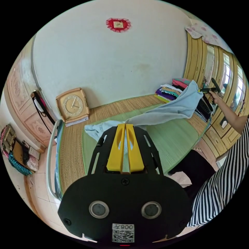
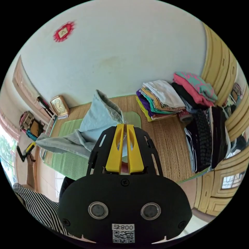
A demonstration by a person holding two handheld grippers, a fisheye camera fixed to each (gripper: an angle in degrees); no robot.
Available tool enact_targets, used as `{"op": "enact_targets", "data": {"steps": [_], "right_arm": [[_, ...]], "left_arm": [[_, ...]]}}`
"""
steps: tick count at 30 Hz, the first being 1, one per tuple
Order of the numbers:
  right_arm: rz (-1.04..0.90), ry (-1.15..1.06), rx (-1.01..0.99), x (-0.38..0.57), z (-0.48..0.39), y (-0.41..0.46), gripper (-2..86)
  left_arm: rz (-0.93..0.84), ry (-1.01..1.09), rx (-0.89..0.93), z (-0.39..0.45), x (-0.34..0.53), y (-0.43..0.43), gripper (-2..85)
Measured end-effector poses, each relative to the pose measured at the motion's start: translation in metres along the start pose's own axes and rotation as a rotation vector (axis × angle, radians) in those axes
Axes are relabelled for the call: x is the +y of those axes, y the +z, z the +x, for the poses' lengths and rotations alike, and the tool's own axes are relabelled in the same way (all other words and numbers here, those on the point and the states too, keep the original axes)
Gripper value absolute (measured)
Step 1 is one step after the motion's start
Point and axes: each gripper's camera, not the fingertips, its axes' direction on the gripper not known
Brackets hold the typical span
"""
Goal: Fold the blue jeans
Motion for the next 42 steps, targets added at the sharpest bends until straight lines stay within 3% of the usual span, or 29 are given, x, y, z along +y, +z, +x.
{"op": "enact_targets", "data": {"steps": [6,11,16,20,23,27,36,42], "right_arm": [[-0.336,0.364,0.110,0.075,0.108,0.119,0.4],[-0.381,0.385,0.058,0.128,0.114,0.160,1.1],[-0.322,0.199,-0.022,0.123,0.050,0.183,5.4],[-0.284,-0.047,-0.025,0.113,-0.034,0.201,7.2],[-0.302,-0.329,0.034,0.117,-0.114,0.228,8.9],[-0.332,-0.650,0.267,0.143,-0.190,0.275,10.1],[-0.384,-0.660,0.351,0.155,-0.220,0.324,6.6],[-0.418,-0.635,0.362,0.157,-0.236,0.334,0.8]], "left_arm": [[-0.421,-0.317,0.267,0.012,0.158,0.098,2.1],[-0.279,-0.466,0.385,-0.011,0.179,0.098,6.0],[-0.238,-0.324,0.239,-0.059,0.096,0.137,9.0],[-0.274,-0.347,0.121,-0.097,0.054,0.187,10.1],[-0.284,-0.459,0.076,-0.131,0.039,0.221,11.2],[-0.381,-0.531,-0.047,-0.164,0.035,0.262,12.3],[-0.485,-0.488,-0.161,-0.168,0.047,0.303,10.9],[-0.452,-0.464,-0.093,-0.159,0.056,0.295,3.9]]}}
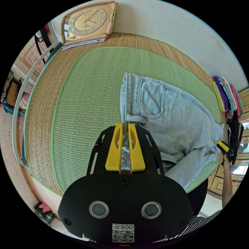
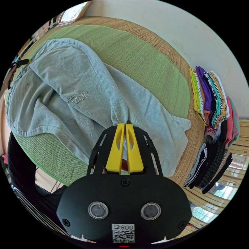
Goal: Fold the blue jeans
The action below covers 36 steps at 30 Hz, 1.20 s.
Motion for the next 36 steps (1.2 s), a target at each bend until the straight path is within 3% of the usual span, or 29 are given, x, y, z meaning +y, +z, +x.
{"op": "enact_targets", "data": {"steps": [3,7,10,15,19,22,27,36], "right_arm": [[0.049,0.025,0.004,0.006,0.003,-0.021,0.0],[0.259,0.091,0.028,0.021,0.025,-0.094,-0.3],[0.393,0.096,0.109,0.012,0.038,-0.148,-0.4],[0.512,0.032,0.089,-0.062,0.051,-0.201,-0.2],[0.284,-0.051,0.085,-0.180,0.040,-0.171,0.6],[0.177,-0.026,0.133,-0.207,0.032,-0.139,1.2],[0.255,0.037,0.121,-0.146,0.046,-0.102,3.1],[0.035,0.124,0.009,-0.038,0.074,0.028,9.7]], "left_arm": [[0.101,-0.010,0.064,-0.005,0.017,-0.026,3.3],[0.285,0.010,0.140,-0.012,0.057,-0.085,3.0],[0.422,-0.020,0.138,-0.030,0.080,-0.129,3.0],[0.497,-0.096,0.048,-0.065,0.067,-0.156,3.4],[0.329,-0.227,-0.072,-0.092,0.032,-0.108,4.8],[0.294,-0.251,0.027,-0.091,0.047,-0.078,6.0],[0.222,-0.014,0.169,-0.023,0.090,-0.030,8.1],[0.125,0.389,0.295,0.151,0.062,0.028,9.7]]}}
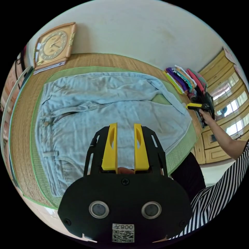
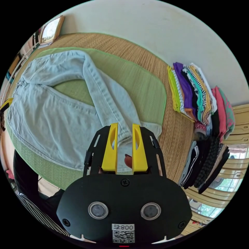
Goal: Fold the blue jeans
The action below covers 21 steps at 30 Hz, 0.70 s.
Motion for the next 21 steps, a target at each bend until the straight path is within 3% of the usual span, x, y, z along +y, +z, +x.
{"op": "enact_targets", "data": {"steps": [7,14,17,21], "right_arm": [[-0.066,0.059,-0.054,-0.017,0.017,0.052,9.5],[-0.051,0.034,-0.044,-0.015,0.019,0.056,5.7],[0.002,0.010,-0.042,-0.006,0.025,0.034,4.5],[0.214,0.042,0.010,-0.002,0.066,-0.043,2.4]], "left_arm": [[-0.046,0.158,0.047,0.083,-0.073,0.085,9.3],[-0.087,0.202,0.070,0.123,-0.082,0.128,8.1],[-0.073,0.199,0.063,0.127,-0.082,0.130,7.8],[-0.008,0.190,0.051,0.125,-0.088,0.119,7.8]]}}
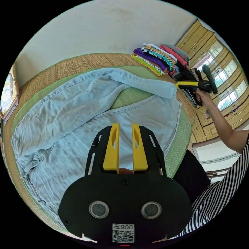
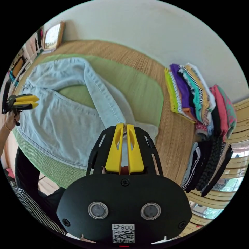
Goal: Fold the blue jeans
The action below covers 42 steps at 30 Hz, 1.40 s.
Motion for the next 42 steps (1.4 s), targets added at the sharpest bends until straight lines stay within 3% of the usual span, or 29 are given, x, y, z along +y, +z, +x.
{"op": "enact_targets", "data": {"steps": [4,9,14,16,20,23,35,39,42], "right_arm": [[0.039,0.049,0.160,-0.084,0.071,-0.018,2.3],[-0.062,0.231,0.137,-0.145,0.124,0.018,2.8],[-0.027,0.089,-0.041,-0.088,0.066,0.057,5.2],[-0.088,-0.035,-0.115,-0.031,0.011,0.080,4.2],[-0.153,-0.167,-0.082,0.045,-0.054,0.091,1.0],[-0.226,-0.222,-0.086,0.076,-0.080,0.100,0.1],[-0.319,-0.235,-0.148,0.115,-0.106,0.097,-0.3],[-0.297,-0.150,-0.179,0.113,-0.088,0.095,-0.2],[-0.175,-0.035,-0.189,0.086,-0.053,0.081,0.1]], "left_arm": [[0.015,-0.028,-0.018,-0.008,-0.019,0.009,7.9],[-0.016,-0.074,-0.039,-0.016,-0.024,0.032,8.9],[-0.090,-0.154,-0.073,-0.025,0.025,0.032,10.8],[-0.142,-0.234,-0.168,-0.030,0.066,0.020,11.0],[-0.206,-0.427,-0.323,-0.041,0.129,-0.003,10.3],[-0.288,-0.549,-0.340,-0.052,0.165,0.006,8.9],[-0.327,-0.500,-0.377,-0.035,0.196,0.002,2.3],[-0.222,-0.453,-0.393,-0.019,0.182,-0.013,3.0],[-0.095,-0.348,-0.343,-0.006,0.139,-0.018,4.9]]}}
